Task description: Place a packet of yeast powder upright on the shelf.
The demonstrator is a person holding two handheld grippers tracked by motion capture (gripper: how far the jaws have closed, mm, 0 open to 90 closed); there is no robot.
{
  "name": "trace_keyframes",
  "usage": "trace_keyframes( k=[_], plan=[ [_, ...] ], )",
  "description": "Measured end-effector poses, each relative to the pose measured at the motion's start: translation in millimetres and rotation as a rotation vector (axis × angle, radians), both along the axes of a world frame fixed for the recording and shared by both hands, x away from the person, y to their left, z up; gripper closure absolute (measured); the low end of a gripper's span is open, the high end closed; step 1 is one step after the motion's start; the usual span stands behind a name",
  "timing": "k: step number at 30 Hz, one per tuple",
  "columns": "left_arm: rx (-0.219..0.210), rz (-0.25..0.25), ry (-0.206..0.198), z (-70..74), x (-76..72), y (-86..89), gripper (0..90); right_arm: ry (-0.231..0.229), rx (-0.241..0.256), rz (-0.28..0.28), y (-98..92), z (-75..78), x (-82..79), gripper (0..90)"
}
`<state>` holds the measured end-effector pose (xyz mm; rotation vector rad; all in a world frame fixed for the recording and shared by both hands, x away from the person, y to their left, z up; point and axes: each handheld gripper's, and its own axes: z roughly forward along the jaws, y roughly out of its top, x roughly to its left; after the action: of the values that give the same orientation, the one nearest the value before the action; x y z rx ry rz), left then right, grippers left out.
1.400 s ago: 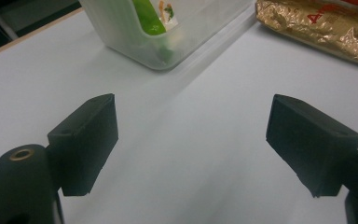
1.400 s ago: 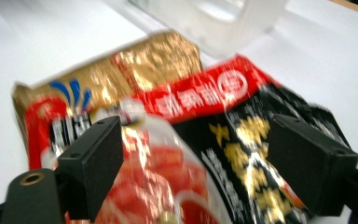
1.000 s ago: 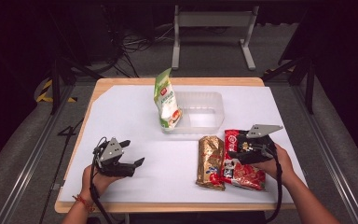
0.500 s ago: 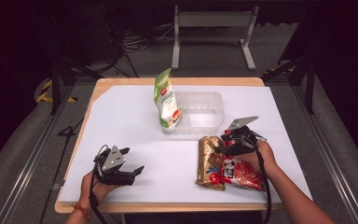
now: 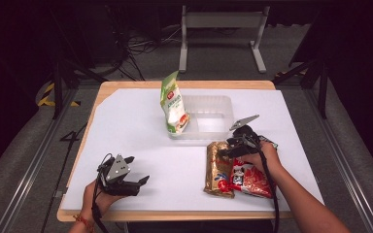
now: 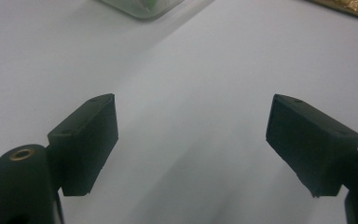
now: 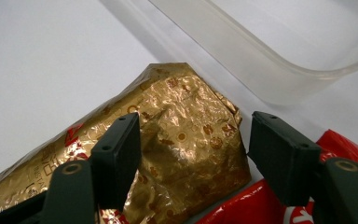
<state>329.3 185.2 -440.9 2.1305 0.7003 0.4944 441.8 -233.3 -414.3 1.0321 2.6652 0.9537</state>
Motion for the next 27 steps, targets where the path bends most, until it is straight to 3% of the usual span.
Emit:
trace_keyframes(
  k=[5, 11, 15, 16, 17, 19, 27],
  plan=[
    [0.01, -0.013, 0.0, -0.6, 2.0, -2.9, 17.1, 0.077, 0.023, 0.01, 0.9, -2.2, 7.9, 35.1],
    [0.013, -0.019, 0.001, -1.4, 3.2, -4.5, 17.0, 0.132, 0.067, 0.025, -0.2, -5.6, 13.9, 40.6],
    [0.012, -0.022, 0.003, -1.5, 3.9, -4.9, 17.0, 0.129, 0.082, 0.02, -1.6, -5.5, 14.6, 48.6],
    [0.017, -0.023, 0.003, -1.7, 3.9, -5.4, 17.0, 0.114, 0.093, 0.009, -4.7, -4.3, 15.2, 59.3],
    [0.017, -0.023, 0.003, -1.7, 3.9, -5.4, 17.0, 0.114, 0.093, 0.009, -4.7, -4.3, 15.2, 59.3],
    [0.021, -0.024, 0.003, -1.9, 4.1, -5.6, 17.0, 0.093, 0.082, 0.004, -6.5, -4.7, 15.1, 69.5],
    [0.023, -0.02, 0.006, -2.9, 4.8, -5.7, 17.0, 0.056, 0.076, 0.007, -6.7, -4.0, 11.8, 81.3]
  ],
)
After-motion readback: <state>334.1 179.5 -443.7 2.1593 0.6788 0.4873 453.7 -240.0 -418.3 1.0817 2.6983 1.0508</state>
